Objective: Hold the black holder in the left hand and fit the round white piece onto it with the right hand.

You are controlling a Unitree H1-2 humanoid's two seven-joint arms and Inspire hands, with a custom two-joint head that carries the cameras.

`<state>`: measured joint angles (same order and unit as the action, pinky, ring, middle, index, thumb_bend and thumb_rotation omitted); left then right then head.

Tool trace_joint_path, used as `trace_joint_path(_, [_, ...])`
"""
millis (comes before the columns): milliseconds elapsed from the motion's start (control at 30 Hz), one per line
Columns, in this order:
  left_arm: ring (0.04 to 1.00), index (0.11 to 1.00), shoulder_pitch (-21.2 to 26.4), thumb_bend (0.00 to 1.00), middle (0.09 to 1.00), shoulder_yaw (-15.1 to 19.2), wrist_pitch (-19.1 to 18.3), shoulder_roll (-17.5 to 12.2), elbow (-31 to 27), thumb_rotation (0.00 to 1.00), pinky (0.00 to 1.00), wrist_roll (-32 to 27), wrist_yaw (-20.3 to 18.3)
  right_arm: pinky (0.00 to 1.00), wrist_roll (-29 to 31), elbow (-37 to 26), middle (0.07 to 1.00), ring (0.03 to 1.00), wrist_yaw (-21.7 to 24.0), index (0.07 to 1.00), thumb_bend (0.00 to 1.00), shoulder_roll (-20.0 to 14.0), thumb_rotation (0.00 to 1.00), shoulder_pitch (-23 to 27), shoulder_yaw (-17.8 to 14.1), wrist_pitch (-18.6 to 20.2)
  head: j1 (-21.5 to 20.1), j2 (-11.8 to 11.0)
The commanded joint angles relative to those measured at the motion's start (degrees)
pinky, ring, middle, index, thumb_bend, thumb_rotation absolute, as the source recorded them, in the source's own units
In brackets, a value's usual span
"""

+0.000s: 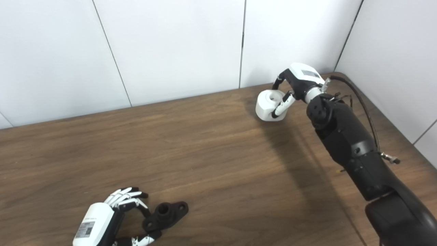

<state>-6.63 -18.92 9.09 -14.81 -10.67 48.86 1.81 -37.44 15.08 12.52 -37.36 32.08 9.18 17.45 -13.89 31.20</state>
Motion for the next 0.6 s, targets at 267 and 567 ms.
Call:
trace_joint_path(267, [0.85,0.488,-1.06,0.51,0.758,-0.48,-3.09,0.03,1.76,0.04,0.86,1.35,-2.56,0.8,-0.91,-4.05,0.785,0.881,1.03,0.488,0.52,-3.15,0.14,1.31,-0.64,0.59,0.72,0.35])
trace_joint_path(567, [0.85,0.488,-0.9,0.51,0.756,-0.47,-2.75,-0.37,1.68,0.04,0.86,1.14,-2.78,0.91,-3.56,-19.22,0.815,0.935,13.17,0.488,0.52,-5.09,0.14,-1.11,0.4,9.08,1.78,1.59])
